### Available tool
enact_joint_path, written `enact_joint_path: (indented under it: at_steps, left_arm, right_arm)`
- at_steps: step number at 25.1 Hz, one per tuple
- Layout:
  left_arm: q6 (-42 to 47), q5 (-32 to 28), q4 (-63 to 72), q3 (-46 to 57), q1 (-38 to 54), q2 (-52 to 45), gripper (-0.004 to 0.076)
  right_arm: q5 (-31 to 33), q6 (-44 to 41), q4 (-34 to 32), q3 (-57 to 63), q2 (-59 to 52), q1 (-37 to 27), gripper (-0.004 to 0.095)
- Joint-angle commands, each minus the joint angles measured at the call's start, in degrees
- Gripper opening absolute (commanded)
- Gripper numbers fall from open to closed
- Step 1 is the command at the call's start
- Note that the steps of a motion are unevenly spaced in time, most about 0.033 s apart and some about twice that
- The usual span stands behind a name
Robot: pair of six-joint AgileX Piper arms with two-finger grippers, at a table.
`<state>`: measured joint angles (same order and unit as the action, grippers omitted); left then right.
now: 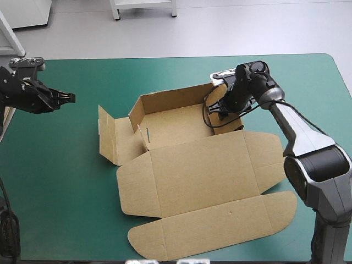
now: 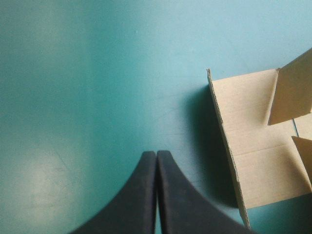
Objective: Fold the box
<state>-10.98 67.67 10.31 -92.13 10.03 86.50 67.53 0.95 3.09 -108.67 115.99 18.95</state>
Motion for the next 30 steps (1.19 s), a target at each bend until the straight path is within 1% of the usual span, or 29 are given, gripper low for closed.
enact_joint_path:
  at_steps: [1, 4, 5, 6, 8, 10, 12, 13, 18, 20, 27, 29, 30]
  left_arm:
    - [-0.1, -1.8, 1.3, -1.5, 0.0, -1.4, -0.0008]
    - [-0.1, -1.8, 1.3, -1.5, 0.0, -1.4, -0.0008]
    - [-0.1, -1.8, 1.3, -1.5, 0.0, -1.4, -0.0008]
    - [-0.1, -1.8, 1.3, -1.5, 0.0, -1.4, -0.0008]
    - [-0.1, -1.8, 1.3, -1.5, 0.0, -1.4, -0.0008]
    - [-0.1, -1.8, 1.3, -1.5, 0.0, -1.4, -0.0008]
    - [-0.1, -1.8, 1.3, -1.5, 0.0, -1.4, -0.0008]
    - [-0.1, -1.8, 1.3, -1.5, 0.0, -1.4, -0.0008]
    - [-0.1, -1.8, 1.2, -1.5, 0.0, -1.4, -0.0008]
    - [-0.2, -1.8, 1.2, -1.5, 0.0, -1.4, -0.0008]
    - [-0.4, -3.0, 0.6, -1.5, 0.0, -1.1, -0.0008]
    - [-0.4, -3.3, 1.3, -1.5, 0.0, 0.2, -0.0008]
    - [-0.4, -3.3, 1.4, -1.5, 0.0, 1.6, -0.0008]
  right_arm:
    - [-2.0, -0.1, 0.2, -1.8, -2.9, -0.1, 0.0519]
    - [-2.7, -0.1, 0.4, -1.8, -2.9, -0.1, 0.0506]
    - [-2.7, -0.1, 0.4, -1.8, -2.9, -0.1, 0.0490]
    - [-2.7, -0.1, 0.4, -1.8, -2.9, -0.1, 0.0454]
    - [-2.3, -0.1, 0.6, -1.8, -2.9, -0.1, 0.0323]
    - [-1.5, -0.1, 0.3, -1.8, -2.9, -0.1, 0.0129]
    - [-0.7, -0.1, -0.2, -1.8, -2.9, -0.1, -0.0018]
    - [-0.3, -0.1, -0.6, -1.8, -2.9, -0.1, -0.0005]
    - [1.1, -0.1, -3.7, -2.1, -2.9, -0.3, -0.0005]
    - [3.6, -0.1, -5.8, -4.5, -2.9, -0.4, -0.0012]
    - [3.9, 0.2, -3.8, -11.5, -7.0, -4.6, -0.0017]
    - [3.9, 1.3, -0.2, -11.9, -10.0, -7.7, -0.0017]
    - [3.9, 1.9, 2.4, -11.9, -12.4, -10.2, -0.0017]
